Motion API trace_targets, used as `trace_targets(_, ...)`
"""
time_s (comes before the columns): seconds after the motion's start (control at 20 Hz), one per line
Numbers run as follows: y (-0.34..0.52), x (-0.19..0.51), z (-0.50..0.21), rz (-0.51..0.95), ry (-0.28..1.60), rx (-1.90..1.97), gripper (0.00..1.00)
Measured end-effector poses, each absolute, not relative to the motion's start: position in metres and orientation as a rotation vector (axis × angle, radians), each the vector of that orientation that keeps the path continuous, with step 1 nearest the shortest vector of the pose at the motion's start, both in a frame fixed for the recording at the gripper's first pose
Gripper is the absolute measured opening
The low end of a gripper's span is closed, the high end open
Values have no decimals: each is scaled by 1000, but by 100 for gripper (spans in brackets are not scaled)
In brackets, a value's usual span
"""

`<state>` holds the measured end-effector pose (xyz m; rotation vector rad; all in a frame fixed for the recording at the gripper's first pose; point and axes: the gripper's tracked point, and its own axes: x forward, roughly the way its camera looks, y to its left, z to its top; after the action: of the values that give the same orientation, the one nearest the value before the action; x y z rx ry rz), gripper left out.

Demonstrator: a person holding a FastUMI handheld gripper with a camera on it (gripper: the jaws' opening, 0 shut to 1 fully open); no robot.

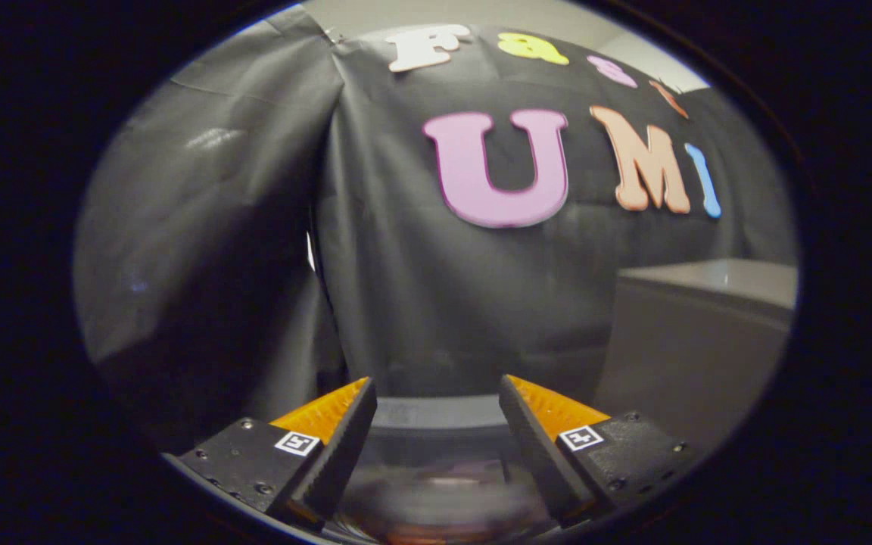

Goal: Put the clothes into the washing machine and then close the washing machine lid.

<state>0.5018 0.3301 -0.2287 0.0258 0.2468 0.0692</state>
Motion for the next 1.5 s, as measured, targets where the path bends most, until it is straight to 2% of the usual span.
trace_targets(0.35,320,490,-266,38,329,23,96)
trace_targets(0.65,320,490,-260,34,297,25,96)
trace_targets(1.5,320,485,-178,95,101,-25,96)
